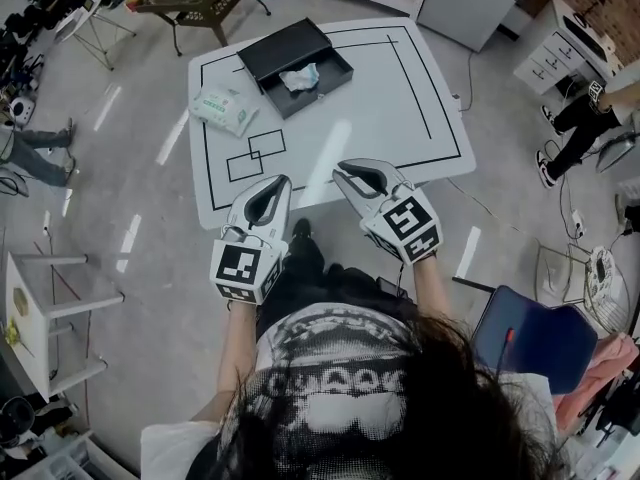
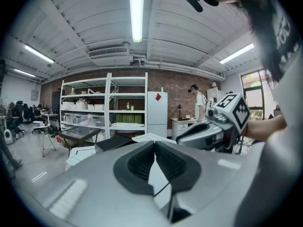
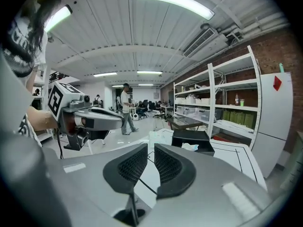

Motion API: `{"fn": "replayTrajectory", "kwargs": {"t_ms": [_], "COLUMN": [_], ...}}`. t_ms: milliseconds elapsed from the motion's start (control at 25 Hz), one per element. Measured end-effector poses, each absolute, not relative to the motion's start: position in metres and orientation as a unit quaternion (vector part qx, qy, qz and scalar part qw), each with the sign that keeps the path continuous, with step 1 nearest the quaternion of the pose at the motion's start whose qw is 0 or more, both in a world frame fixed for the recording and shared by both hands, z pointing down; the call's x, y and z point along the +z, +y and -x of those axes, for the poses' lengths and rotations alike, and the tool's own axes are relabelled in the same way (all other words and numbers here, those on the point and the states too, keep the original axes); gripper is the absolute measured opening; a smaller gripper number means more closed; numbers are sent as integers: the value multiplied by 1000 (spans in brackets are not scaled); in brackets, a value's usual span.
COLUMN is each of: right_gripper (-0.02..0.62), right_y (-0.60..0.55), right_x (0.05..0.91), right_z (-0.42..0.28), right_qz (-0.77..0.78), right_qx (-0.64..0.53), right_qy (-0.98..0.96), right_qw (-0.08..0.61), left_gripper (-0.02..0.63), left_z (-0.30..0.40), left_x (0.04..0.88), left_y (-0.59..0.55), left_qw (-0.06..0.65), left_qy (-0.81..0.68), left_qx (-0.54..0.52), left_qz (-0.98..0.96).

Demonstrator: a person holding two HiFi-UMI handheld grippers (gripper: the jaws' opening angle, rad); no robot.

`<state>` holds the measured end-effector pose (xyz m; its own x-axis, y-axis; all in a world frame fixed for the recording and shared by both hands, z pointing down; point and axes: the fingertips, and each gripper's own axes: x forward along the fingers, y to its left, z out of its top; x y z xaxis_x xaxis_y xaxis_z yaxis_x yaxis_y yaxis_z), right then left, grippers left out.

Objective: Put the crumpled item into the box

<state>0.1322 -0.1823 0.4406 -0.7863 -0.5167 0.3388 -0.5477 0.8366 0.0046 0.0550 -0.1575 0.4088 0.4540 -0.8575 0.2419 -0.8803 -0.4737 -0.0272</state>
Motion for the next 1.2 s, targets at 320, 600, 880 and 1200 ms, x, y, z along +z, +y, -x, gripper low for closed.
{"fn": "replayTrajectory", "kwargs": {"t_ms": [320,600,880,1200], "right_gripper": [40,28,15,6], "right_y": [-149,-129,-114,-92], "right_x": [437,436,435,434], "right_z": [-135,-130,-116,-85], "right_qz": [-270,-261,-255,-260], "right_qx": [44,46,48,50], "right_qy": [-950,-952,-954,-951], "right_qw": [153,153,151,158], "left_gripper": [0,0,0,0], "left_z": [-65,-63,-53,-18], "left_x": [407,403,404,403], "left_y": [-123,-107,-92,-68], "left_qw": [45,43,47,43], "left_qy": [-517,-522,-522,-518], "left_qx": [121,122,125,125], "left_qz": [-846,-843,-843,-845]}}
